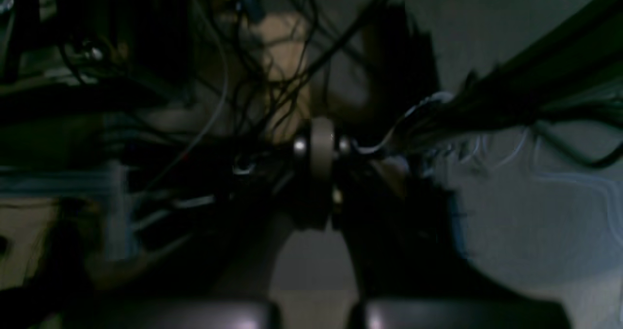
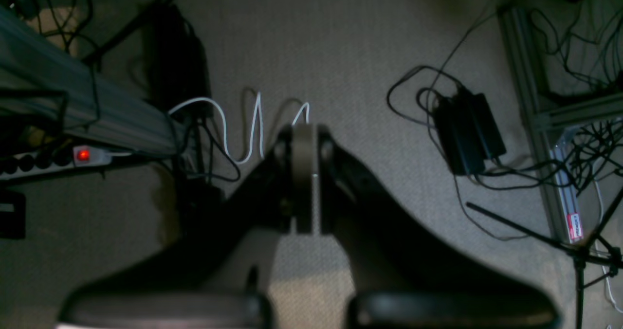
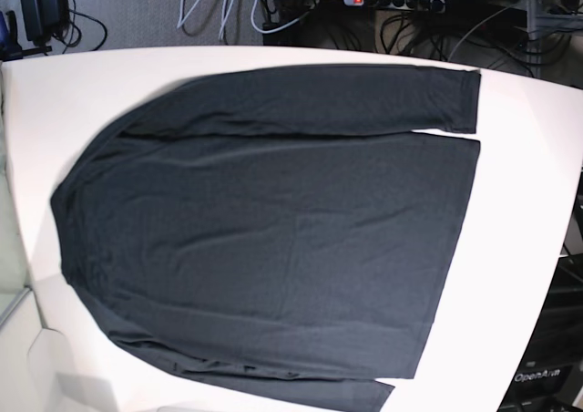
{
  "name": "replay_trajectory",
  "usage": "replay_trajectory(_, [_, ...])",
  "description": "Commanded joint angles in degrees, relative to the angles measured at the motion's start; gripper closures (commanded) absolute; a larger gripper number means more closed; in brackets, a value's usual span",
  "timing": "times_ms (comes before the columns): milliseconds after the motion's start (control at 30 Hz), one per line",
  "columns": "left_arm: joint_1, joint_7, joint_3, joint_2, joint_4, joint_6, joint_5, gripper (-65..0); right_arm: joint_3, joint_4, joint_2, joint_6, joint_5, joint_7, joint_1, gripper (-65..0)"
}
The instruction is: Fold the T-shirt properly
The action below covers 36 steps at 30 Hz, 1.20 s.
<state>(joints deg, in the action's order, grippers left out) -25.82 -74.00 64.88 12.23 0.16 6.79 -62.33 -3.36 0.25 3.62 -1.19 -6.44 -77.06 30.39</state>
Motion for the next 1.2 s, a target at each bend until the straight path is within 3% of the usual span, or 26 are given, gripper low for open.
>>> replay_trajectory(0, [-1.7, -1.3, -0.2, 1.2, -0.2, 1.3, -0.8, 0.0, -0.1, -0.3, 0.1, 0.9, -0.5, -1.9, 1.7, -0.3])
replay_trajectory(167, [-3.8, -1.2, -5.3, 1.7, 0.3, 5.6, -0.7, 0.0, -0.1, -0.3, 0.1, 0.9, -0.5, -2.0, 2.4, -0.3])
replay_trajectory(300, [-5.3, -1.2, -9.3, 4.4, 6.0, 10.3, -0.6, 0.0, -0.2, -0.3, 0.0, 0.9, -0.5, -2.0, 2.5, -0.3])
replay_trajectory(600, [-9.1, -1.0, -10.1, 14.6, 24.2, 10.0, -0.2, 0.0, -0.2, -0.3, 0.0, 0.9, -0.5, -2.1, 2.5, -0.3])
replay_trajectory(700, [-11.1, -1.0, -9.8, 18.1, 30.5, 5.4, 0.9, 0.0, -0.2, -0.3, 0.0, 0.9, -0.5, -2.1, 2.4, -0.3])
replay_trajectory(800, [-12.9, -1.0, -8.7, 23.3, 37.2, -0.2, 5.8, 0.0, -0.2, -0.3, 0.0, 0.9, -0.5, -2.1, 2.3, -0.3])
replay_trajectory(1000, [-17.1, -1.0, -8.2, 35.2, 54.2, -19.3, 19.5, 0.0, -0.1, -0.3, 0.0, 0.9, -0.5, -2.1, 2.0, -0.3])
replay_trajectory(1167, [-16.9, -0.9, -8.0, 42.8, 63.0, -33.7, 26.1, 0.0, -0.1, -0.3, 0.0, 0.9, -0.5, -2.1, 1.9, -0.2])
